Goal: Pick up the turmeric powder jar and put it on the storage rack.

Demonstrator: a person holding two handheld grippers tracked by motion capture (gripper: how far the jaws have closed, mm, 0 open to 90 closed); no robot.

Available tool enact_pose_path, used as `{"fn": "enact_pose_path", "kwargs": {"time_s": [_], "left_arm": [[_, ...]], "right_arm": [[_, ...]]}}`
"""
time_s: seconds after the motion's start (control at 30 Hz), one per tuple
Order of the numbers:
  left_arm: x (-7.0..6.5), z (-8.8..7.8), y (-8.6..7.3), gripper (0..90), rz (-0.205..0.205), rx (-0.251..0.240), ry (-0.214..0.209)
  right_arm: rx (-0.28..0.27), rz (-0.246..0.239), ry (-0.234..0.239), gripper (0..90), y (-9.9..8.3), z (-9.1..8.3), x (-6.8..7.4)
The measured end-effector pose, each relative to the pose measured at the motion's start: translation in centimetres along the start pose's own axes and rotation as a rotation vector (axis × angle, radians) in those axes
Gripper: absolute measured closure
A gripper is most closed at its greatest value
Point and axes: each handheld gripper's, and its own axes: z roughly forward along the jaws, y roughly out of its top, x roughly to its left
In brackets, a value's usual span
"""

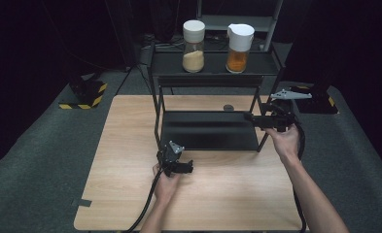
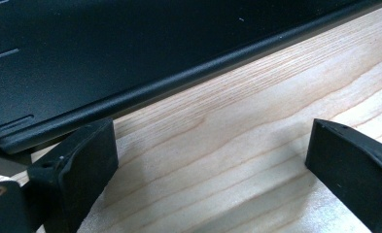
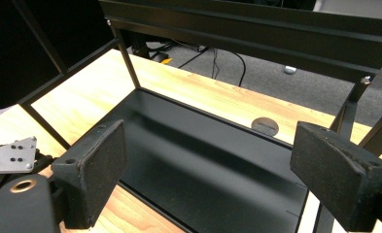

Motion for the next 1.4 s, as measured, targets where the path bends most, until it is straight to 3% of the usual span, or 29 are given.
{"fn": "enact_pose_path", "kwargs": {"time_s": [1.4], "left_arm": [[0.0,0.0,0.0,4.7,-0.001,-0.001,0.0]], "right_arm": [[0.037,0.006,0.016,12.9,-3.9,3.0,1.1]]}}
